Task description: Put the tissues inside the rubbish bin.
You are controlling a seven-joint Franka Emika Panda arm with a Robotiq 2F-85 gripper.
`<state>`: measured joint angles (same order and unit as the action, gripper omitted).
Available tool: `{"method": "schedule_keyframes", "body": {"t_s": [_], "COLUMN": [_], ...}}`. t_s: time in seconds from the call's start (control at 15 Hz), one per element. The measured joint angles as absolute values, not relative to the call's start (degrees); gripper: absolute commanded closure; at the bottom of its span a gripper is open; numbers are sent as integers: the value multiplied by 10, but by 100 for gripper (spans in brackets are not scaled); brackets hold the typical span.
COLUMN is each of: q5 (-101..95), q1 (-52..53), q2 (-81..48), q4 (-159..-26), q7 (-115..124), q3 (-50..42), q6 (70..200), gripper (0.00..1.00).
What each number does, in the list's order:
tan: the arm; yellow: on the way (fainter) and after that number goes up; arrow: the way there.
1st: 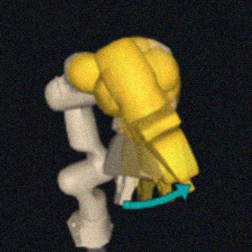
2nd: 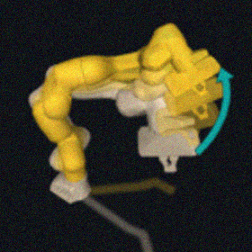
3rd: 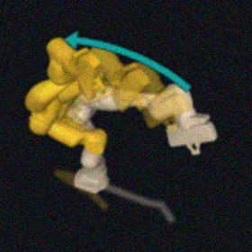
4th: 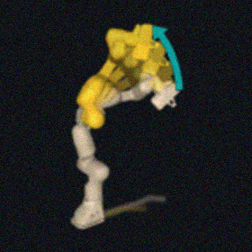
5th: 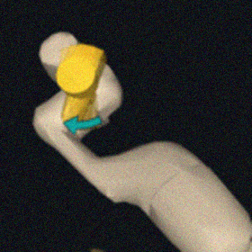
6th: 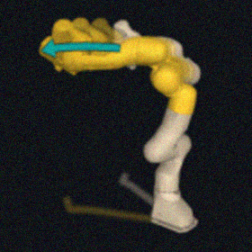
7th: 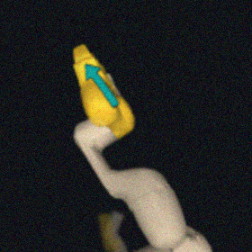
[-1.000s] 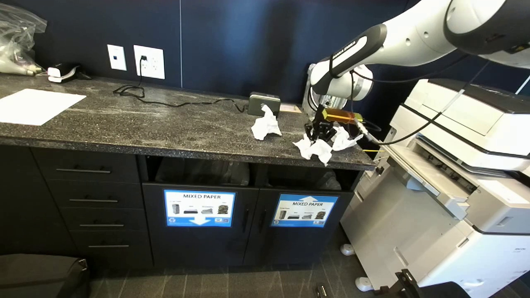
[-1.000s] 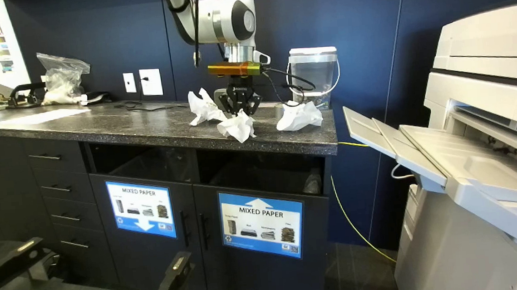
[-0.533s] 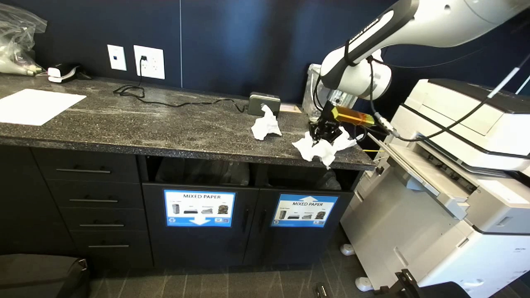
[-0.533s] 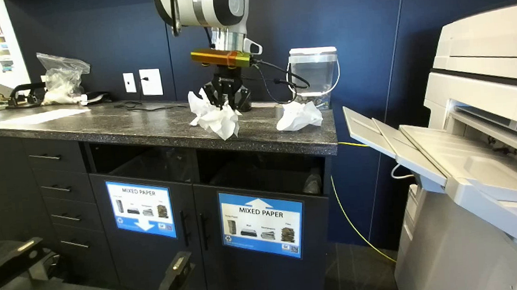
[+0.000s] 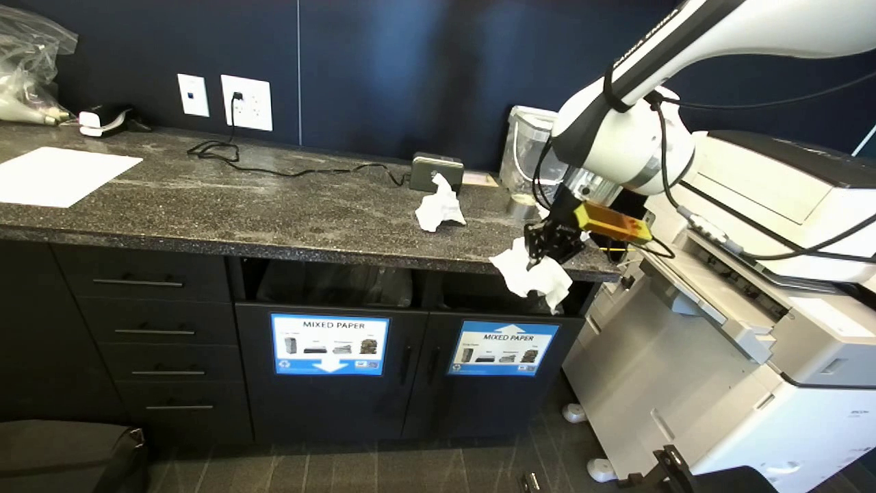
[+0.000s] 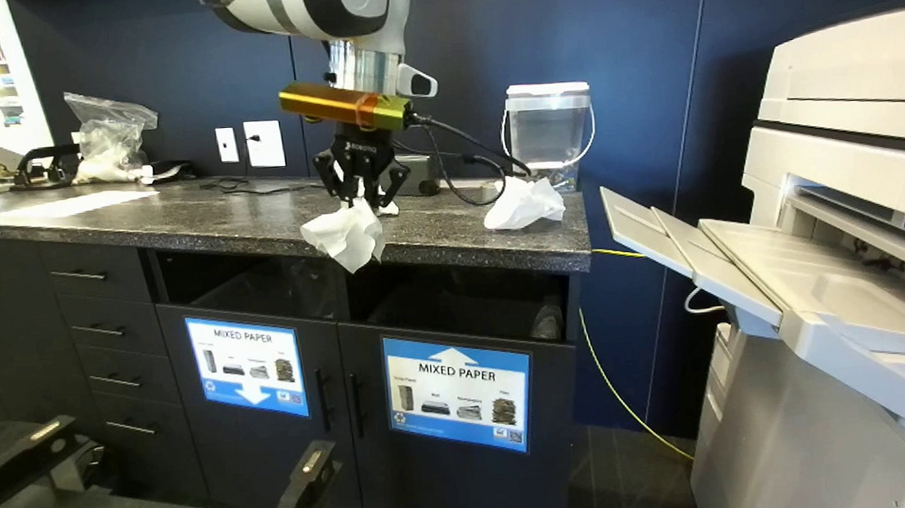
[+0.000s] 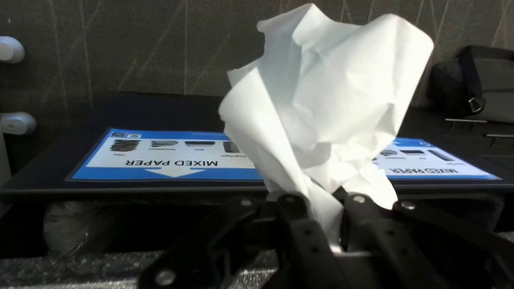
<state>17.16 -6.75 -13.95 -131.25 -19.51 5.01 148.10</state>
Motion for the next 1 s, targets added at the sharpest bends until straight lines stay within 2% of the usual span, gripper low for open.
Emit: {"method": "schedule_keyframes", "body": {"t_s": [0.4, 1.0], "q5": [256, 416], "q1": [-68, -87], "q2": [-106, -142], "q4": [-1432, -1440], "q7": [-354, -655], "q3": [85, 170], "q6": [1582, 1652], "gripper": [86, 87]}}
